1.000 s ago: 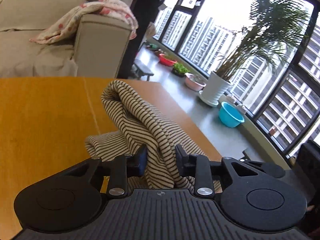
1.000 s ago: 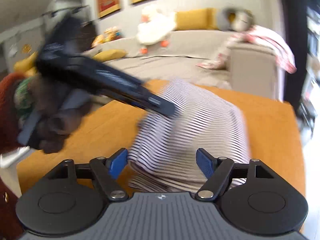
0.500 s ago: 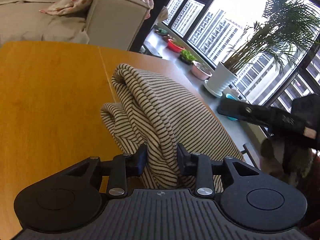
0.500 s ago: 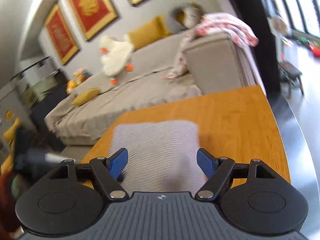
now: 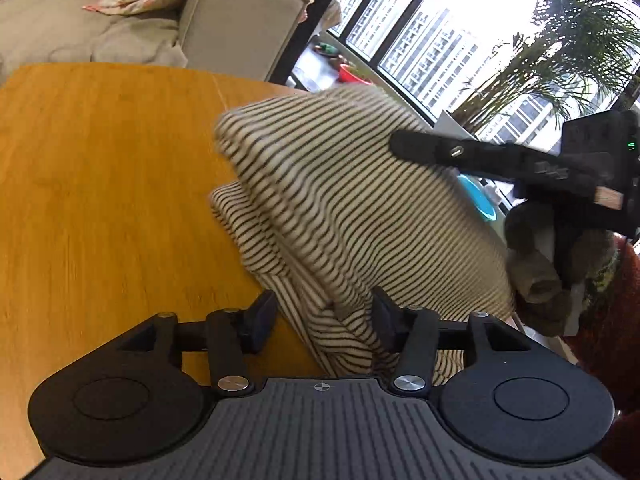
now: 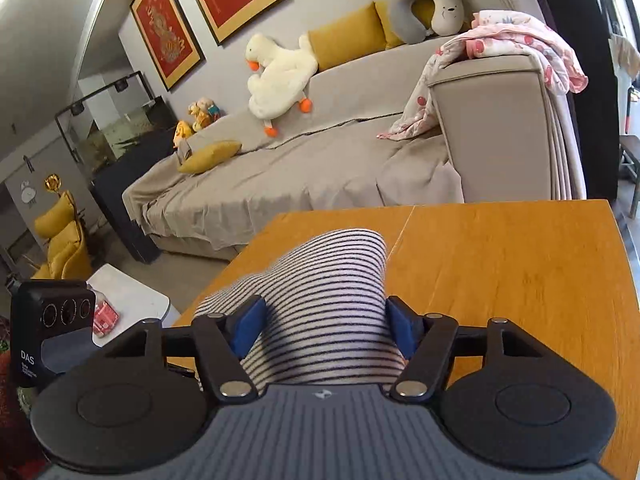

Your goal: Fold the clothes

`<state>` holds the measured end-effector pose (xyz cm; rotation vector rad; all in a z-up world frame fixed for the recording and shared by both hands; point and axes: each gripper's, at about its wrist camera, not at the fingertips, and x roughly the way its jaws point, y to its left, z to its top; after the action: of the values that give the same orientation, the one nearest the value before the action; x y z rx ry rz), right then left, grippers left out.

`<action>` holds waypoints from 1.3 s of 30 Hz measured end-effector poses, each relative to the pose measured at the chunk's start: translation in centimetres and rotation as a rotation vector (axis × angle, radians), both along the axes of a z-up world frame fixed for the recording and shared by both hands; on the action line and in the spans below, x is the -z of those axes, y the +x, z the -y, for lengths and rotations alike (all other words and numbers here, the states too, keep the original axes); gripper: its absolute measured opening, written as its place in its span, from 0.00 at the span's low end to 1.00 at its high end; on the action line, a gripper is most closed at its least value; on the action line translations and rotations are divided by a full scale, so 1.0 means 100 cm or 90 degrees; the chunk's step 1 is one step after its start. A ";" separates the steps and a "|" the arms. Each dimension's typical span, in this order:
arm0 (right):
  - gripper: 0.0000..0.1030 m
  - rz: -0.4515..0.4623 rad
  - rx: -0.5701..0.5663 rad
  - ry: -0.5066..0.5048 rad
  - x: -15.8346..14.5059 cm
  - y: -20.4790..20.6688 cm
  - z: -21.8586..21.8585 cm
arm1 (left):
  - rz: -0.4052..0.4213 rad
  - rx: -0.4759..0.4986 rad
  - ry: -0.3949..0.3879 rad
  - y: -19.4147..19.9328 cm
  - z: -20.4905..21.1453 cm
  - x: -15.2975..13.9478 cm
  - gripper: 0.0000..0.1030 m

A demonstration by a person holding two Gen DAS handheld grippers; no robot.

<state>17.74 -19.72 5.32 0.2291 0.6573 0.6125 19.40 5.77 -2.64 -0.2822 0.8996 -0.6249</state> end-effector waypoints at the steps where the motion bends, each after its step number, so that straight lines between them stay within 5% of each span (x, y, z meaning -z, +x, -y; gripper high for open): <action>1: 0.63 -0.020 0.027 -0.019 0.007 0.007 0.002 | -0.002 -0.003 -0.008 0.001 0.000 0.000 0.55; 7: 0.70 -0.073 0.087 -0.019 0.024 0.011 0.017 | 0.012 0.000 0.014 0.002 0.009 -0.003 0.57; 14: 0.95 -0.141 0.051 0.014 0.047 -0.023 0.033 | 0.007 -0.005 0.008 0.001 0.006 -0.001 0.64; 16: 0.94 -0.153 0.053 0.054 0.055 -0.033 0.039 | 0.005 -0.005 0.007 0.002 0.005 -0.001 0.65; 21: 0.79 -0.097 0.012 -0.004 0.042 -0.063 0.017 | 0.012 -0.013 0.017 0.004 0.002 -0.004 0.65; 25: 0.74 -0.087 -0.011 0.040 0.028 -0.078 0.018 | 0.008 -0.024 0.017 0.004 -0.004 -0.005 0.70; 30: 0.70 -0.097 0.012 -0.045 0.049 -0.082 0.012 | -0.013 -0.042 -0.042 0.001 -0.017 -0.025 0.72; 33: 0.70 -0.072 0.004 -0.070 0.047 -0.086 0.008 | -0.034 -0.056 -0.095 0.004 -0.019 -0.036 0.85; 35: 0.70 -0.060 0.000 -0.081 0.046 -0.088 0.006 | -0.037 -0.050 -0.089 0.008 -0.009 -0.037 0.92; 39: 0.70 -0.056 -0.003 -0.078 0.044 -0.092 0.009 | -0.056 -0.027 -0.011 0.018 0.023 -0.018 0.88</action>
<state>8.58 -20.59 0.90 0.1403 0.7782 0.5674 21.18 3.49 -0.81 -0.3463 0.9701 -0.5843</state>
